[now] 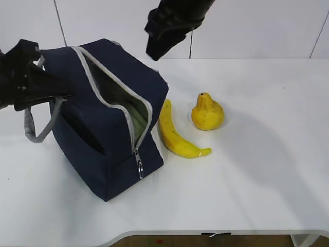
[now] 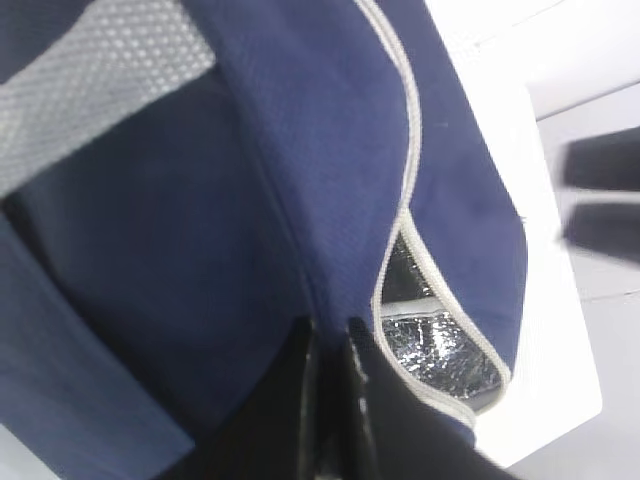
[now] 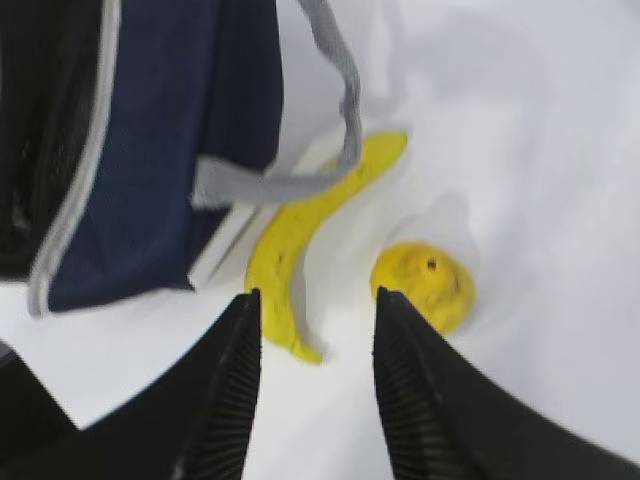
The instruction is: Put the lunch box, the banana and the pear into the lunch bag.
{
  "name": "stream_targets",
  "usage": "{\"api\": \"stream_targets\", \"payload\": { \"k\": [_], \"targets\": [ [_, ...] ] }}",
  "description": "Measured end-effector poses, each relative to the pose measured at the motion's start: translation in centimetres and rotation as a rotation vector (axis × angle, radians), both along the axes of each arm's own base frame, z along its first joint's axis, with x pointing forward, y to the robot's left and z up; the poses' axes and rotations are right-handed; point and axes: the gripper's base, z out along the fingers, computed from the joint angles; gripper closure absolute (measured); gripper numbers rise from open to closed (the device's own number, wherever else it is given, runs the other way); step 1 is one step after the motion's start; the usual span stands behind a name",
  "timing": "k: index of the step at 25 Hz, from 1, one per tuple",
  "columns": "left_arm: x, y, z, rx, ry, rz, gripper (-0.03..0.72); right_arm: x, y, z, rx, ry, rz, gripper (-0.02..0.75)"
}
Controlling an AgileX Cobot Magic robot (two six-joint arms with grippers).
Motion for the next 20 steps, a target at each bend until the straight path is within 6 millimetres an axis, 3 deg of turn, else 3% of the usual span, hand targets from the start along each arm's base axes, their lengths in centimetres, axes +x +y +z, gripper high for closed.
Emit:
{"api": "stream_targets", "payload": {
  "k": [5,7,12,15,20],
  "targets": [
    [0.0,0.0,0.0,0.003,-0.001,-0.001,0.687,-1.4,-2.7,3.3,-0.056,-0.097,-0.119,0.427],
    [0.0,0.0,0.0,0.005,-0.001,-0.002,0.687,-1.9,-3.7,3.4,-0.058,-0.080,-0.149,0.426],
    [0.0,0.0,-0.1,0.014,-0.003,-0.005,0.687,-2.3,-5.9,1.0,-0.074,0.036,-0.207,0.426],
    [0.0,0.1,-0.1,0.023,-0.005,-0.009,0.687,-2.4,-6.0,-0.4,-0.081,0.088,-0.209,0.426],
    [0.2,0.3,-0.2,0.057,-0.020,0.012,0.687,-2.8,-5.5,-0.9,-0.033,0.141,-0.200,0.426]
  ]
}}
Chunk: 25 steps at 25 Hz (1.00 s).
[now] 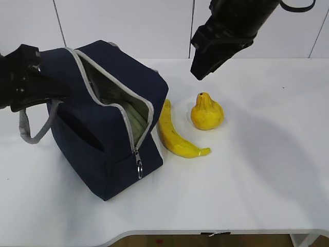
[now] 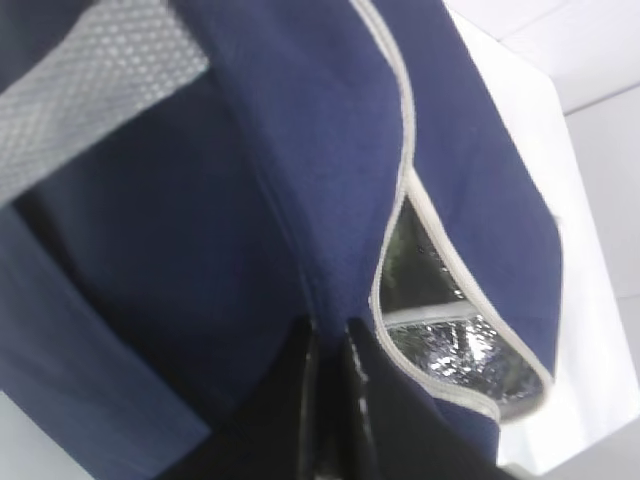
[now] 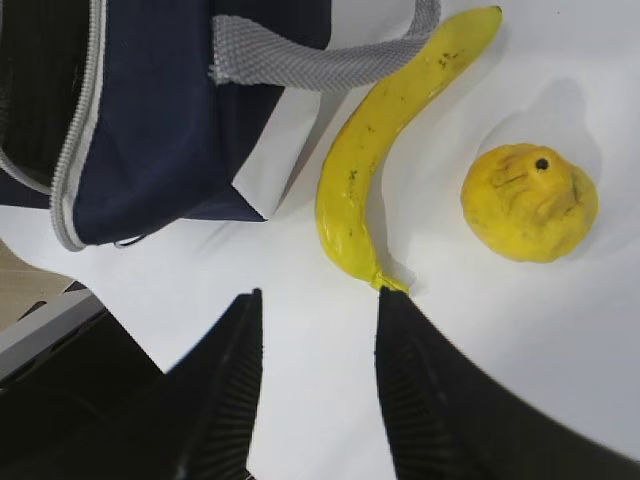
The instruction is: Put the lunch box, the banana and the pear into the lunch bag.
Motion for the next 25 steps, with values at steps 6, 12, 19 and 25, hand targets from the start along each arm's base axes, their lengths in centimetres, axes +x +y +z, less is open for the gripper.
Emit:
{"api": "stream_targets", "payload": {
  "k": [6,12,19,25],
  "targets": [
    [0.0,0.1,-0.1,0.028,-0.008,-0.004,0.687,-0.2,0.1,0.0,0.013,0.008,0.001,0.426],
    [-0.1,0.0,-0.1,0.030,-0.005,-0.018,0.687,-1.0,-0.3,-2.4,0.004,0.038,-0.006,0.426],
    [-0.2,0.0,-0.1,0.027,-0.001,-0.030,0.687,-1.5,-0.4,-8.0,0.060,-0.037,-0.040,0.426],
    [-0.3,-0.2,-0.1,0.019,0.007,-0.047,0.687,-2.1,-0.4,-11.7,0.117,-0.102,-0.038,0.425]
  ]
}}
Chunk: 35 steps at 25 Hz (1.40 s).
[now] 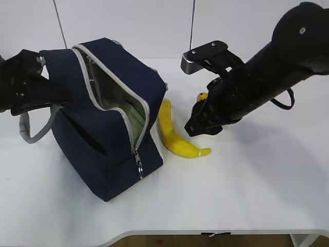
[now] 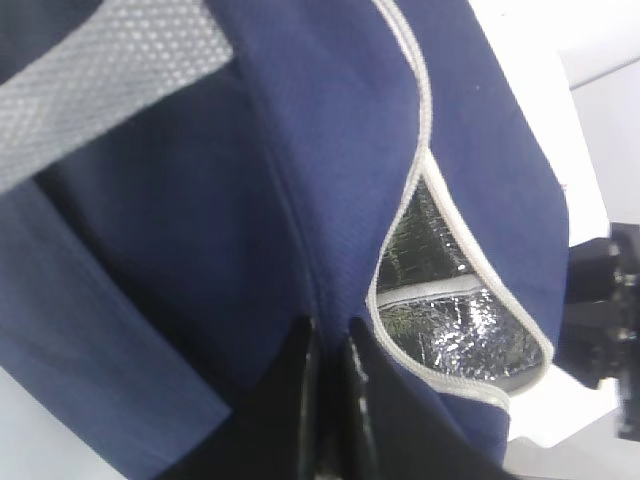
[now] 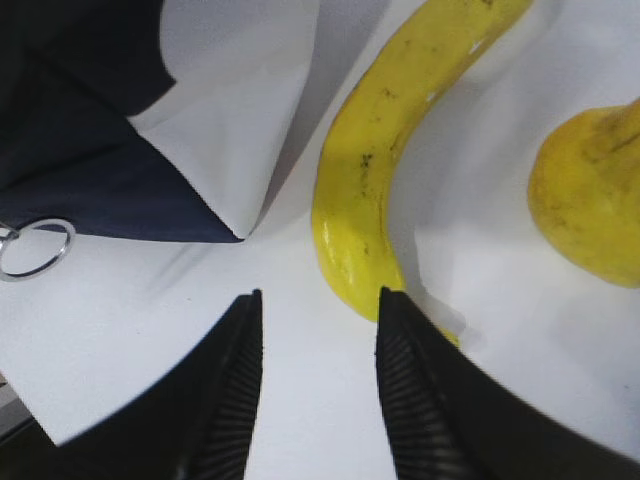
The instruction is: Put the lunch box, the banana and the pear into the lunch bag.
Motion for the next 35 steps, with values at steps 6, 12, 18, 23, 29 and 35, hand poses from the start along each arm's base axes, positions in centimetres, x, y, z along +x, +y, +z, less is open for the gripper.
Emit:
{"api": "stream_targets", "payload": {
  "k": [6,12,18,23,29,35],
  "targets": [
    [-0.1,-0.1,0.0,-0.003,0.004,-0.011,0.687,0.2,0.6,-0.5,0.066,-0.042,0.027,0.334],
    [-0.3,-0.2,0.0,-0.013,0.015,-0.035,0.687,1.3,1.0,-2.8,0.073,-0.024,-0.003,0.250],
    [-0.3,-0.3,0.0,-0.017,0.018,-0.042,0.687,2.0,1.0,-4.2,0.060,-0.040,-0.034,0.241],
    [-0.3,-0.3,0.0,-0.015,0.018,-0.043,0.687,2.2,1.1,-4.9,0.050,-0.038,-0.020,0.146],
    [-0.4,-0.3,0.0,-0.016,0.019,-0.046,0.687,2.7,1.2,-6.0,0.058,-0.037,-0.050,0.119],
    [-0.4,-0.3,0.0,-0.016,0.020,-0.046,0.687,3.0,1.4,-7.1,0.066,-0.021,-0.058,0.130]
  ]
}}
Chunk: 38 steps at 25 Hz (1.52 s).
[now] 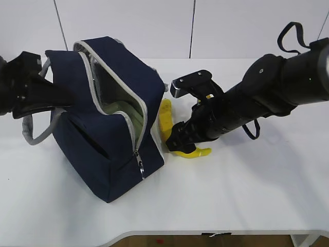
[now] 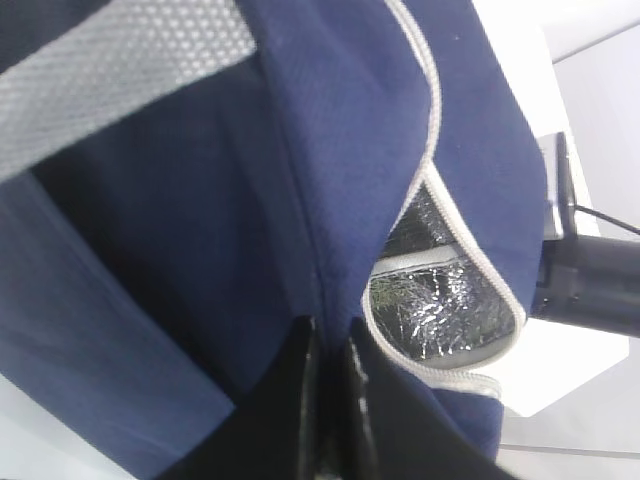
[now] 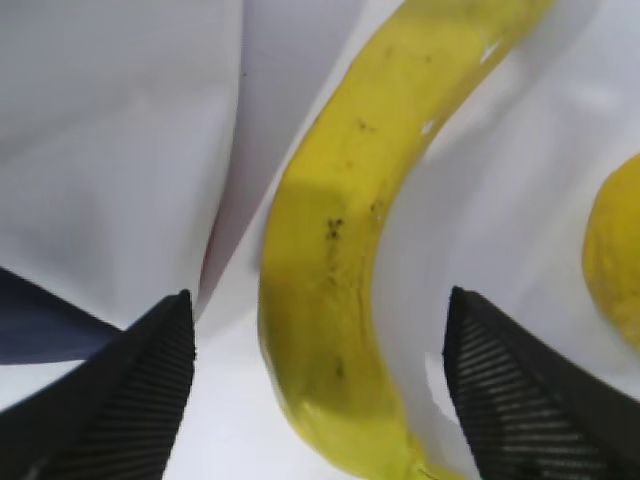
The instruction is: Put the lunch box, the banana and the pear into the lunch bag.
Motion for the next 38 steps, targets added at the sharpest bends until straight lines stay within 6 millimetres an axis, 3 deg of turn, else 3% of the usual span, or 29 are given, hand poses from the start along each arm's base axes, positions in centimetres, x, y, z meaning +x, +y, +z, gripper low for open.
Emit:
{"api": "stream_targets", "payload": {
  "k": [23,31,38],
  "targets": [
    [-0.1,-0.1,0.0,-0.007,0.007,-0.015,0.687,0.3,0.2,-1.6,0.003,0.009,0.011,0.161],
    [-0.1,-0.1,0.0,-0.007,0.007,-0.015,0.687,0.4,0.2,-1.6,0.006,0.008,0.005,0.349],
    [-0.1,-0.1,0.0,-0.007,0.007,-0.015,0.687,0.4,0.3,-1.5,0.010,0.007,0.003,0.435]
  ]
}}
